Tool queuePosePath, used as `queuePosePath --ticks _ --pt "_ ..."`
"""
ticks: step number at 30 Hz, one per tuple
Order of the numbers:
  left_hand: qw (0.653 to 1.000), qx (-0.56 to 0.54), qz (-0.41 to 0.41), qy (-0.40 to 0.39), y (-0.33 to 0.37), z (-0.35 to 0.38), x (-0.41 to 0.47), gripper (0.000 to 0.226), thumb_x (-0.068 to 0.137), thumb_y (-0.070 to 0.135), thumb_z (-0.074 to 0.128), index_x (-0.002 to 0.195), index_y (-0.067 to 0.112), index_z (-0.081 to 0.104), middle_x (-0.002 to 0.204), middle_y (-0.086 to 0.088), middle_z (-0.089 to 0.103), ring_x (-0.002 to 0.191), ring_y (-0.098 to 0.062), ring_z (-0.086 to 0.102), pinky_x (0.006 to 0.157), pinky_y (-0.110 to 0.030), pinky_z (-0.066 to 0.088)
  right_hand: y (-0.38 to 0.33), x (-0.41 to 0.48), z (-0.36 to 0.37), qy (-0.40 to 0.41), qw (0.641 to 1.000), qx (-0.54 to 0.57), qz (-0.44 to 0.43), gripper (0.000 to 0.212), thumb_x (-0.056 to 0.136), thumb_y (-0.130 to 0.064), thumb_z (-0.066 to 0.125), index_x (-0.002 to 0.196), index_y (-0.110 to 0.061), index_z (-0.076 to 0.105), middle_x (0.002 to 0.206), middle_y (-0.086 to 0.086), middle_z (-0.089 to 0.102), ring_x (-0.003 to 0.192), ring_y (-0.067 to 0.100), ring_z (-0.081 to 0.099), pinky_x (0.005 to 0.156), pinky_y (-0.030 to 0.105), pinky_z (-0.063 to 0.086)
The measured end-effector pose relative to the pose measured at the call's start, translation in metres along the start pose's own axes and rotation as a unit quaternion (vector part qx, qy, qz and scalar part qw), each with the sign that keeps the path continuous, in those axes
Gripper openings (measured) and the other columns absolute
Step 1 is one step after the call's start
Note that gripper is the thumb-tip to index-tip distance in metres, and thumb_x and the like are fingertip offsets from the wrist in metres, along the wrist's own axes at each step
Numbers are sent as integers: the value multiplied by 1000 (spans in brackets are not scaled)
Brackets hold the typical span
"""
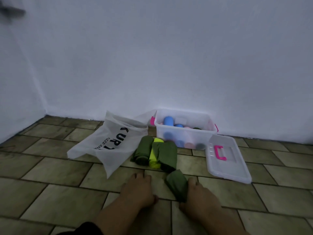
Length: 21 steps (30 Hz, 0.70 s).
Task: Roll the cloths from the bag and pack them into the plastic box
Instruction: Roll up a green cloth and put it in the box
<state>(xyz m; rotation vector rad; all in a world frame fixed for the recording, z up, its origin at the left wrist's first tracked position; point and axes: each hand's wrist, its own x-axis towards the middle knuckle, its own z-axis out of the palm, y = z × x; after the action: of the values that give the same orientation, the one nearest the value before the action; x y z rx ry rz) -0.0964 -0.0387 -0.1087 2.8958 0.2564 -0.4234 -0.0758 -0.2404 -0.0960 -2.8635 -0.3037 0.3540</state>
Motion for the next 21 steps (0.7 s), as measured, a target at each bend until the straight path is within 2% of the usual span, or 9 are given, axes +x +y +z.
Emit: queuePosePath --ticks 3,5,7,9,10,12,15,19,21 --pt "989 -146 -20 27 9 -6 -6 70 80 51 60 139 20 40 145 -6 37 129 -25 40 103 -39 40 2 2 -4 5 1000 21 9 58 73 -47 63 121 -21 42 116 0 61 100 17 61 73 26 44" --pt "941 -333 -54 7 23 -10 -17 55 83 45 62 130 18 53 126 -5 55 108 -21 55 90 -32 48 4 2 -8 22 999 49 3 55 73 -47 61 120 -23 45 115 -1 62 100 17 61 72 26 44" --pt "815 -554 -99 -141 40 -15 -29 54 83 51 62 121 13 59 108 -8 64 87 -23 61 74 -31 50 3 -1 -8 49 997 40 -32 54 72 -47 61 118 -25 43 116 -1 60 100 19 60 73 28 44" --pt "675 -687 -137 -231 47 -21 -33 55 82 56 61 114 11 61 104 -12 66 86 -27 63 70 -34 50 1 -6 -4 82 993 11 -85 57 72 -46 59 123 -30 40 118 -3 56 102 19 57 76 30 46" --pt "635 -723 -141 -232 46 -24 -31 53 82 55 62 110 10 62 104 -15 67 90 -31 63 70 -38 51 0 -9 -2 106 988 -3 -112 57 73 -45 57 126 -34 39 120 -5 55 104 19 55 78 32 46" --pt "605 -756 -146 -203 41 -30 -26 42 83 41 67 107 7 62 103 -20 68 93 -36 64 73 -44 54 -1 -13 1 161 973 -40 -160 54 79 -37 53 131 -38 38 123 -9 51 106 19 50 79 32 45" --pt "655 -733 -114 -147 38 -32 -21 23 85 14 67 107 7 64 99 -19 69 91 -33 65 75 -42 57 2 -13 2 209 953 -81 -206 54 82 -26 50 135 -36 40 130 -6 48 112 22 45 84 33 45" --pt "850 -523 -8 -66 32 -19 -16 45 80 11 72 122 18 57 114 -5 64 101 -21 61 84 -34 54 5 -12 12 139 959 -60 -238 53 87 -31 46 138 -37 35 142 -4 36 130 21 32 103 34 37" --pt "893 -446 33 -52 29 -13 -15 48 78 19 75 122 25 56 113 4 62 102 -14 58 83 -27 51 4 -16 18 128 967 -11 -220 53 82 -36 48 134 -39 40 140 -7 38 131 17 32 104 31 36"
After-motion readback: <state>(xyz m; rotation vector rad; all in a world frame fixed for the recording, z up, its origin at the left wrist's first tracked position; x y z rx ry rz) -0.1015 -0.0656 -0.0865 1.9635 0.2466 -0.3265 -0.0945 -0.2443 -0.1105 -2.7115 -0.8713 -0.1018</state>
